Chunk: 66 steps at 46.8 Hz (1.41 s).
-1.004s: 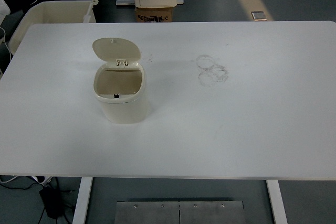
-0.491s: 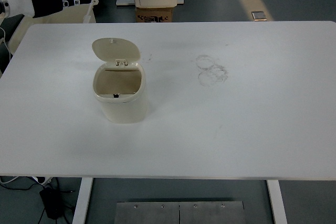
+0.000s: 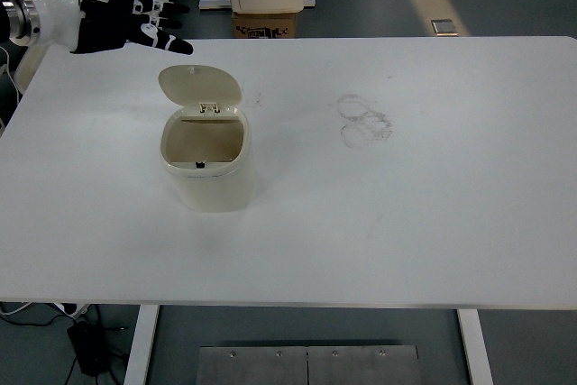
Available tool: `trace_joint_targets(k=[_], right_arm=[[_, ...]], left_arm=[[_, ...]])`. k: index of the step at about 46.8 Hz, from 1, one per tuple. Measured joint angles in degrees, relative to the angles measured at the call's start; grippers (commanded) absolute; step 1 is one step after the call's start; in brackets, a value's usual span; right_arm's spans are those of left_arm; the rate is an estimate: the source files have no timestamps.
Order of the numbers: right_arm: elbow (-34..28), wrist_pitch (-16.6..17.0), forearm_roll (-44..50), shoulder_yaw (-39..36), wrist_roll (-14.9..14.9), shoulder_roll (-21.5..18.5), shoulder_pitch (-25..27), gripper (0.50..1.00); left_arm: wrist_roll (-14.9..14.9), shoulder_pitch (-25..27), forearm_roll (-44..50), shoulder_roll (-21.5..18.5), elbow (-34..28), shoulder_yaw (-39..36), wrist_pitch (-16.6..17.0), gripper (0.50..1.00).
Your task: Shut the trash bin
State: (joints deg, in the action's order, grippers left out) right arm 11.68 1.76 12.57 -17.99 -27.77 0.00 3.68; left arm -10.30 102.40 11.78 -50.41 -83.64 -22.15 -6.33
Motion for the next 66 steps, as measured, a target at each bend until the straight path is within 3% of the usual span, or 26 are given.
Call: trace_joint_targets(k=[31, 45, 66], right_arm=[[0.01, 0.00, -0.01, 0.02, 0.00, 0.00, 0.01, 0.991], [0.01, 0.00, 0.00, 0.04, 0.00, 0.00, -0.08, 0.991], [0.00, 0.00, 0.00, 0.03, 0.00, 0.00, -0.09, 0.991]], left_arm=[[0.02, 0.41, -1.42, 2.33, -3.99, -6.14, -0.08, 1.000], [0.05, -1.49, -1.42, 2.51, -3.99, -6.35, -2.12, 1.000], [0.19, -2.55, -1.42, 3.84, -6.12, -6.32, -2.16, 1.000]])
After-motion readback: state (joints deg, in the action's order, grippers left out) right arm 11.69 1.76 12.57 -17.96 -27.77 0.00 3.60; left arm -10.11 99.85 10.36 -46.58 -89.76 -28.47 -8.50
